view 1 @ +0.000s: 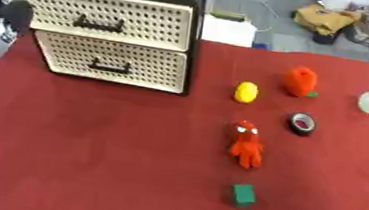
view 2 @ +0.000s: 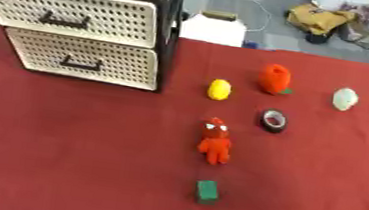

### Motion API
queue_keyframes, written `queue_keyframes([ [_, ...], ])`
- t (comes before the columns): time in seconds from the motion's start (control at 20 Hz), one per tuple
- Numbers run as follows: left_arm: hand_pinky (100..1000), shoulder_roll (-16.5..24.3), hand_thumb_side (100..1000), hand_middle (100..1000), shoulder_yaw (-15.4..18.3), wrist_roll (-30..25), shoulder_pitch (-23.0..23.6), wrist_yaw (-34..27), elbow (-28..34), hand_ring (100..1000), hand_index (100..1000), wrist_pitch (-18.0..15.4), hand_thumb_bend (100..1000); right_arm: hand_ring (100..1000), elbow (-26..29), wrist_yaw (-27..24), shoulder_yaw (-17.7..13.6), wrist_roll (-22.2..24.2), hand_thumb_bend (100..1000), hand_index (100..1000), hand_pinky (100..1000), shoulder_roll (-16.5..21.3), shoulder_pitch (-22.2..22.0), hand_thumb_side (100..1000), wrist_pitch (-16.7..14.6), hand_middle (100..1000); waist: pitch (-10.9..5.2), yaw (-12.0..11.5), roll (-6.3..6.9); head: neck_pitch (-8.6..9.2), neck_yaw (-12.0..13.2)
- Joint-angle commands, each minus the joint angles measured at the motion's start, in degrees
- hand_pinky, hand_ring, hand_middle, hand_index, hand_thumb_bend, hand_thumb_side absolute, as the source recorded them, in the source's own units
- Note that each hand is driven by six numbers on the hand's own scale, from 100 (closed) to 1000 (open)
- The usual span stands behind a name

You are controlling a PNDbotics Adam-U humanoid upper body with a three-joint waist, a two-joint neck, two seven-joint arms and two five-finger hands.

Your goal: Pick up objects from table and place into drawer.

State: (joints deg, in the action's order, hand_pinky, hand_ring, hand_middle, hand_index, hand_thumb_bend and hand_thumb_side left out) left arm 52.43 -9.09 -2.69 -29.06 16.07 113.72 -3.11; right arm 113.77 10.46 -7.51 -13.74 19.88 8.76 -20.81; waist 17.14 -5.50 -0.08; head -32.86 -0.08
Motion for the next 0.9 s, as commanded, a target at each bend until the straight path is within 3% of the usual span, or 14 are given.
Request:
queue_keyframes([
  [0.05, 100, 4.35, 1000, 100, 0.04, -3.55, -1.6, 1.64, 0.87, 100, 840, 1.51, 100, 711, 0.82, 0.35, -0.08, 0.03, 100, 791, 694, 1.73, 0.25, 806, -0.38, 515, -0.88, 0.11, 0.25, 0.45, -0.02],
  [0.2, 100, 5.67, 1000, 100, -0.24, -5.14, -2.94, 2.36, 0.87, 100, 789, 3.24, 100, 712, 0.82, 0.33, -0.02, 0.01, 100, 791, 694, 1.92, 0.13, 809, -0.57, 515, -1.03, 0.23, 0.27, 0.49, 0.0],
  [0.4, 100, 7.11, 1000, 100, -0.49, -9.58, -5.3, 0.93, 0.87, 100, 803, 4.11, 100, 712, 0.82, 0.27, 0.02, 0.02, 100, 790, 694, 2.14, -0.06, 810, -0.68, 515, -1.3, 0.3, 0.4, 0.63, 0.07],
  [0.65, 100, 7.77, 1000, 100, -0.57, -20.52, -9.5, 1.09, 0.87, 100, 803, 5.11, 100, 712, 0.82, 0.17, 0.08, 0.11, 100, 790, 694, 2.39, -0.36, 811, -0.66, 515, -1.75, 0.08, 0.59, 0.54, 0.24],
  [0.9, 100, 6.49, 1000, 100, -1.37, -30.35, -13.93, 2.25, -0.38, 100, 827, 8.63, 100, 712, 0.82, 0.12, 0.14, 0.24, 100, 790, 693, 2.5, -0.54, 812, -0.58, 515, -2.02, 0.12, 0.67, 0.52, 0.4],
])
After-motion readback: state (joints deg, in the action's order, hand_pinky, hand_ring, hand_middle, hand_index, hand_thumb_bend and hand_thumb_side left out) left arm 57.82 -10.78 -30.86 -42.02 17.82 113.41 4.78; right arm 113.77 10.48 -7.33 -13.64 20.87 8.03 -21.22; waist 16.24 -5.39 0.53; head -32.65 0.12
